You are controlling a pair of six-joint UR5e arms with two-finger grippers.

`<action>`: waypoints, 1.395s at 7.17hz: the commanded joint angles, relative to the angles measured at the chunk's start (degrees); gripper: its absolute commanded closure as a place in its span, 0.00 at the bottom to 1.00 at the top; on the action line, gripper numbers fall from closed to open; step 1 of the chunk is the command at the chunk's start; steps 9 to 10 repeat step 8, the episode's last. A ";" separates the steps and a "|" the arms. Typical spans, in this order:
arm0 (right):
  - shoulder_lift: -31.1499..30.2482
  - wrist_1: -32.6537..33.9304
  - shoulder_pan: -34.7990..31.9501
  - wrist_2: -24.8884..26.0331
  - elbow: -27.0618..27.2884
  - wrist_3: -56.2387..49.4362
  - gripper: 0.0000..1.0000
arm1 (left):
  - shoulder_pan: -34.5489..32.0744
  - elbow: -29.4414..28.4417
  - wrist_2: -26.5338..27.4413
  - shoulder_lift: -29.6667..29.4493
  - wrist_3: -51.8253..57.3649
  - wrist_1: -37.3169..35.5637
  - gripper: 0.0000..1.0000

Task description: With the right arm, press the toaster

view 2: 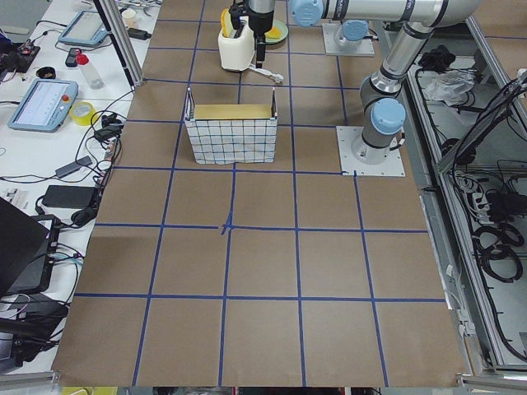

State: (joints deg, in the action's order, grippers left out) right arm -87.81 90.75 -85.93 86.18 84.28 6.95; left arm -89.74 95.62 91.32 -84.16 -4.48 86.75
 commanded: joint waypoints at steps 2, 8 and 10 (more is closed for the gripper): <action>0.98 0.75 -4.16 4.76 -0.61 -0.96 0.00 | 0.00 0.00 0.09 -0.04 0.00 0.00 0.00; 1.07 0.22 -4.86 3.73 -0.79 -3.17 0.00 | 0.00 0.00 0.09 -0.04 0.00 0.00 0.00; 1.07 0.22 -4.86 3.73 -0.79 -3.17 0.00 | 0.00 0.00 0.09 -0.04 0.00 0.00 0.00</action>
